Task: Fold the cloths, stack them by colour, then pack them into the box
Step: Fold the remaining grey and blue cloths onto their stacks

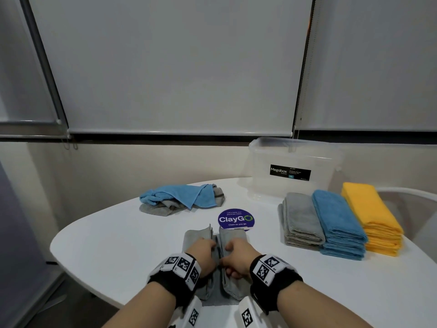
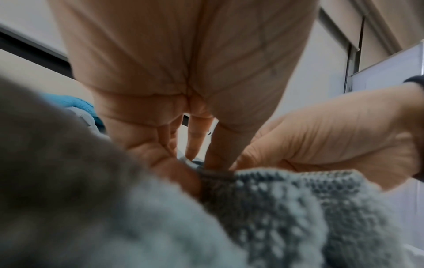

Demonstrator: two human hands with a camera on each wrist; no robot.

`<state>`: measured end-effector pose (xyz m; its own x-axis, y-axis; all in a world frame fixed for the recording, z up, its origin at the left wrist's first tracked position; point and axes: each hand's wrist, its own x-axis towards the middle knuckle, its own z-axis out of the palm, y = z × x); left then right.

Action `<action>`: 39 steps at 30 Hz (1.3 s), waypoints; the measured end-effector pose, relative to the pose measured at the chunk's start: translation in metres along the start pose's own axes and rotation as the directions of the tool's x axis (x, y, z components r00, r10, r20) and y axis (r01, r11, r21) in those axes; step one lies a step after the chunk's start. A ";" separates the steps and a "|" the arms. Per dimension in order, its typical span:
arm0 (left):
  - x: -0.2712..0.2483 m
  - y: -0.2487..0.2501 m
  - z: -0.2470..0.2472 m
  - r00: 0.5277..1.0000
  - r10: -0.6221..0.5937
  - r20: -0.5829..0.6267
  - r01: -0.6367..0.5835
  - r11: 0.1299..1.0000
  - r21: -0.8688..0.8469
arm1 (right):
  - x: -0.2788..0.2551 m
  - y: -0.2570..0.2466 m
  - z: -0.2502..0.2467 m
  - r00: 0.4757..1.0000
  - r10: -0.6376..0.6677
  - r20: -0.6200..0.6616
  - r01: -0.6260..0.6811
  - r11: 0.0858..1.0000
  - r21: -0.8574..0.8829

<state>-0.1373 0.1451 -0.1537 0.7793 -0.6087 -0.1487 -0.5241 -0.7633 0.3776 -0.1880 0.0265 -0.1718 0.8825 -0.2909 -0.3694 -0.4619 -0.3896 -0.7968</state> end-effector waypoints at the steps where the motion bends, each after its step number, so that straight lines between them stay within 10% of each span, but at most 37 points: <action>1: 0.001 0.000 0.001 1.000 0.012 -0.010 -0.012 1.000 -0.011 | 0.000 0.000 0.001 1.000 -0.002 0.002 0.002 1.000 -0.011; 10: -0.002 0.005 -0.001 0.982 -0.160 -0.095 0.154 0.986 -0.068 | -0.001 -0.006 -0.005 0.991 -0.037 0.130 0.075 0.951 -0.299; 18: -0.014 0.026 0.014 0.998 -0.053 0.021 0.047 0.973 0.225 | -0.008 -0.008 -0.034 0.971 -0.220 0.092 0.204 0.565 -0.800; 26: -0.003 0.002 0.005 0.980 0.185 0.072 -0.198 0.943 0.266 | -0.030 0.009 -0.059 0.964 -0.167 0.206 0.260 0.438 -0.860; 31: 0.004 -0.003 0.000 0.997 0.055 -0.047 -0.028 0.893 0.449 | -0.028 0.012 -0.065 0.950 -0.270 0.156 0.276 0.494 -0.824; 39: 0.009 -0.014 0.003 0.997 -0.050 -0.066 0.074 0.904 0.421 | -0.006 0.020 -0.061 0.918 -0.397 0.006 0.142 0.314 -0.939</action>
<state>-0.1238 0.1500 -0.1629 0.8258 -0.5538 -0.1066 -0.5610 -0.8260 -0.0548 -0.2078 -0.0326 -0.1566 0.9939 -0.1069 -0.0251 -0.1022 -0.9840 0.1457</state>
